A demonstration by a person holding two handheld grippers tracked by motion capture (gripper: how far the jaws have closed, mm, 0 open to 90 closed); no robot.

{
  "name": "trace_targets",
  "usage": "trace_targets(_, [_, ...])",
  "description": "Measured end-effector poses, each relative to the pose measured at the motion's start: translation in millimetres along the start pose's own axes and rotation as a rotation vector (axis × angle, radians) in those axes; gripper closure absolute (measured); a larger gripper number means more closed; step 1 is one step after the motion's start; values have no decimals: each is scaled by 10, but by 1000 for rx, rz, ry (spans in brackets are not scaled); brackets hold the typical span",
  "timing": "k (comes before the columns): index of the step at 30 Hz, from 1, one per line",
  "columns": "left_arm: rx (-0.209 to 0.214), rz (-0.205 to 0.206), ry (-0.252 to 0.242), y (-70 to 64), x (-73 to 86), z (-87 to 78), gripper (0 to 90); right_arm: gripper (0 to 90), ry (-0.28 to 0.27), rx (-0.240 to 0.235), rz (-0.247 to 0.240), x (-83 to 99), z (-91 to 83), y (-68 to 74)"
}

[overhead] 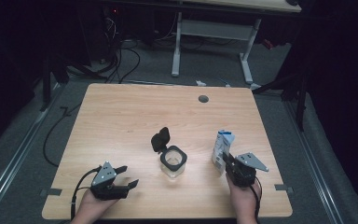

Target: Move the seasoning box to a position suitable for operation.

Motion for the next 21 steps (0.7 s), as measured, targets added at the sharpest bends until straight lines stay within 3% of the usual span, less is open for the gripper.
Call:
trace_targets(6, [-32, 50, -14, -3, -33, -52, 270, 843, 17, 5, -26, -14, 0, 5])
trace_targets(11, [-35, 29, -32, -35, -19, -93, 270, 844, 28, -27, -24, -19, -1, -21])
trace_targets(15, [-30, 53, -35, -69, -50, -60, 270, 853, 52, -46, -56, -28, -8, -31])
trace_targets(21, [-20, 55, -36, -87, -46, -26, 268, 863, 96, -84, -80, -110, -37, -46])
Point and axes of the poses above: each handheld gripper's, and its own axes: z roughly forward along the jaws, x roughly out of its underside, y roughly to its left, the point moved 6 cm from there along z, roughly forward along the jaws, and after that the axes turned 14 degrees about z, right-handed, at the moved point
